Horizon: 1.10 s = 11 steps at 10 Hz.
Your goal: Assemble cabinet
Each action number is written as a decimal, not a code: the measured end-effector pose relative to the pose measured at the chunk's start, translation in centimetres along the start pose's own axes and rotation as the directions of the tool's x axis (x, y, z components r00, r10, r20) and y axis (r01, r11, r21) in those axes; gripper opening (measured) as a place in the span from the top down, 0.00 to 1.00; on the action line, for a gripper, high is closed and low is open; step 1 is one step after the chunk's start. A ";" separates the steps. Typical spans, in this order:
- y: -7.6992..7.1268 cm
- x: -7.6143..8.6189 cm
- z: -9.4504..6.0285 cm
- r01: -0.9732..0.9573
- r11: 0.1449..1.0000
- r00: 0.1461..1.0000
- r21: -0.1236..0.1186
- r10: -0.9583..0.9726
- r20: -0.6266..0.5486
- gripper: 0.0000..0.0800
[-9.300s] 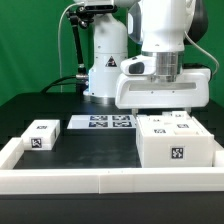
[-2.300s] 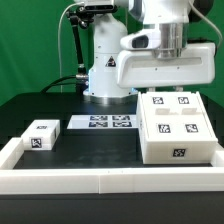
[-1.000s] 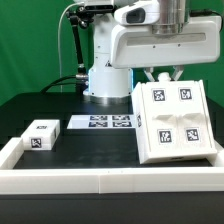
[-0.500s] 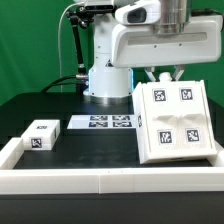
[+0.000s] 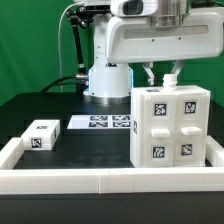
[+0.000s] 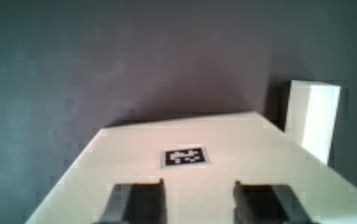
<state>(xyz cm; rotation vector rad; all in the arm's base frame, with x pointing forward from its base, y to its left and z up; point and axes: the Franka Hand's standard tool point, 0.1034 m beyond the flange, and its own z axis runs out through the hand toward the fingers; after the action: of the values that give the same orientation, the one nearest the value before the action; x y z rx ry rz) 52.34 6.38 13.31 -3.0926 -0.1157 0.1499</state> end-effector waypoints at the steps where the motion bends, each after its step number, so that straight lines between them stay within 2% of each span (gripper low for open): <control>1: 0.0 0.0 0.0 0.000 1.000 1.000 0.000 0.000 0.000 0.77; 2: 0.0 0.0 0.0 0.000 1.000 1.000 0.000 0.000 0.000 0.71; 3: 0.0 0.0 0.0 0.000 1.000 1.000 0.000 0.000 0.000 0.54; 4: 0.0 0.0 0.0 0.000 1.000 1.000 0.000 0.000 0.000 0.54; 5: 0.0 0.0 0.0 0.000 1.000 1.000 0.000 0.000 0.000 0.31; 6: 0.0 0.0 0.0 0.000 1.000 1.000 0.000 0.000 0.000 0.14; 7: 0.0 0.0 0.0 0.000 1.000 1.000 0.000 0.000 0.000 0.14; 8: 0.0 0.0 0.0 0.000 1.000 1.000 0.000 0.000 0.000 0.03; 9: 0.0 -0.1 0.1 0.000 1.000 1.000 0.000 0.000 0.000 0.01; 10: 0.4 -0.8 0.7 0.007 1.000 1.000 -0.007 -0.007 -0.015 0.01; 11: 1.7 -2.4 1.3 0.017 1.000 1.000 -0.009 -0.017 -0.019 0.00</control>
Offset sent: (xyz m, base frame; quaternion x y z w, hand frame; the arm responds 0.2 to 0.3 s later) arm 0.0000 0.0000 0.0000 0.0000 0.0000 0.0000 1.0000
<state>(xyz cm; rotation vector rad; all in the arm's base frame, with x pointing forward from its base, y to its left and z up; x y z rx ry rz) 49.93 4.59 12.15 -3.1001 -0.1422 0.1200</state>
